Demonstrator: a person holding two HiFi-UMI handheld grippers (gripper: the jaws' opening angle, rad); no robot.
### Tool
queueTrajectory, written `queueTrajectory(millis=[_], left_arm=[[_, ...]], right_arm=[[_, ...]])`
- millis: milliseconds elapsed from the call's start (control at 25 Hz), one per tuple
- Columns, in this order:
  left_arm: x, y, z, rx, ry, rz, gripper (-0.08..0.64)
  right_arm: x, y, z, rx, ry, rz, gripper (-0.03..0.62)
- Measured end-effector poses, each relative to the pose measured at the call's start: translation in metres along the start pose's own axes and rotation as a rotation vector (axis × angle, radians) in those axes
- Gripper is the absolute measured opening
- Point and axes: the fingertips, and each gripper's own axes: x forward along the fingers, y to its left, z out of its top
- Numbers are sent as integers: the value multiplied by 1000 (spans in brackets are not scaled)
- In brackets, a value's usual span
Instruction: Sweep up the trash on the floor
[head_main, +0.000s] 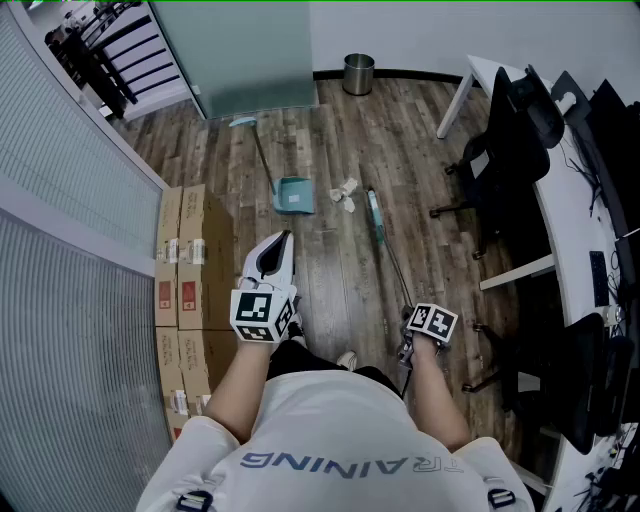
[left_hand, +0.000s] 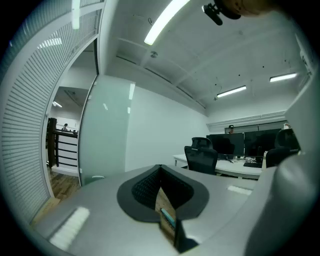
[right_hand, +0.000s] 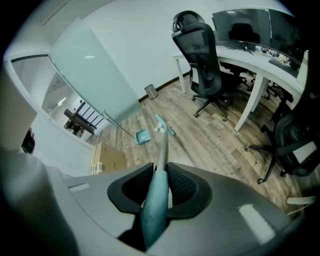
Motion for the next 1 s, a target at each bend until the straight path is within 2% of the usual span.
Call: queueTrajectory(millis=[560, 1000], left_arm=[[-1, -8, -5, -6, 24, -10, 2], [19, 25, -9, -27, 48, -12, 2]], right_arm=[[-3, 0, -3, -11, 6, 5, 109], [18, 22, 8, 25, 38, -2, 109]])
